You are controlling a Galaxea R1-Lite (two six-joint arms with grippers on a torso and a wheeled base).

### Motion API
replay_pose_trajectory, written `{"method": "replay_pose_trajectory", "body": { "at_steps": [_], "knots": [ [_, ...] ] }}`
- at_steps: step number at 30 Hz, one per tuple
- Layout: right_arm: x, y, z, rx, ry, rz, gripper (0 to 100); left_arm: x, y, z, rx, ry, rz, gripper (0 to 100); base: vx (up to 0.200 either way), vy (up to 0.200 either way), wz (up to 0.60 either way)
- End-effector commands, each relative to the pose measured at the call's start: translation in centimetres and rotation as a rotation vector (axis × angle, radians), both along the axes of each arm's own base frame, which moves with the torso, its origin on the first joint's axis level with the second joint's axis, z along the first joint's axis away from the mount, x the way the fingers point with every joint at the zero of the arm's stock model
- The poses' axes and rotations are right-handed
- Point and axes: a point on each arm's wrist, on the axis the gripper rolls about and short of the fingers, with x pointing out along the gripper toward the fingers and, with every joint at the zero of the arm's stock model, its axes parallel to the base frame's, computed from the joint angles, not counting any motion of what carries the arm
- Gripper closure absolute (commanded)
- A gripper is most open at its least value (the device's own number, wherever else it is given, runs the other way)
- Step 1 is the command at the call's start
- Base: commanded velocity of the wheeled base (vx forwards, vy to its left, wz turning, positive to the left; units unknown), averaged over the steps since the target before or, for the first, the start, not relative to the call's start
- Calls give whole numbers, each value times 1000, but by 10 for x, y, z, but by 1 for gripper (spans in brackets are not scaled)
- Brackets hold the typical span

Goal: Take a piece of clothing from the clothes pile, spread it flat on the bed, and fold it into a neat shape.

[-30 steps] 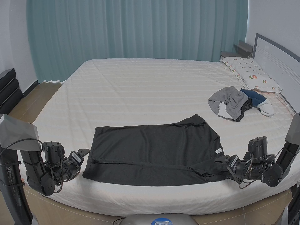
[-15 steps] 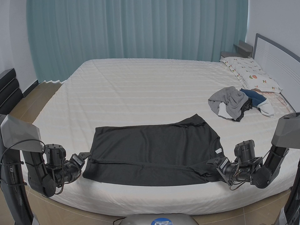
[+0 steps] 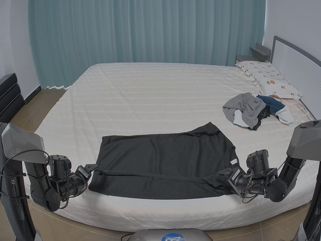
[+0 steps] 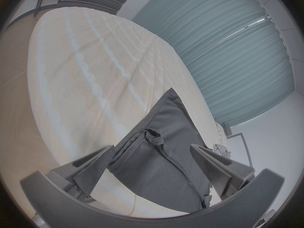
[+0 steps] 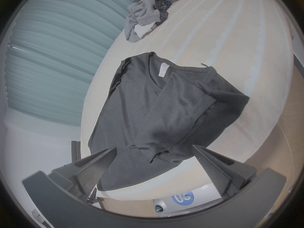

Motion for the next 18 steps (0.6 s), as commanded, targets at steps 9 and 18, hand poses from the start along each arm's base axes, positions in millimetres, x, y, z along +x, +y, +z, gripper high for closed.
{"method": "replay_pose_trajectory", "body": {
  "at_steps": [9,18],
  "knots": [
    [6,1,-12,-12,7,-6,0,0,0,-1,2,5,1,0,0,0,0],
    [3,0,-24,-50,21,-28,0,0,-1,-2,3,4,0,0,0,0,0]
  ]
}}
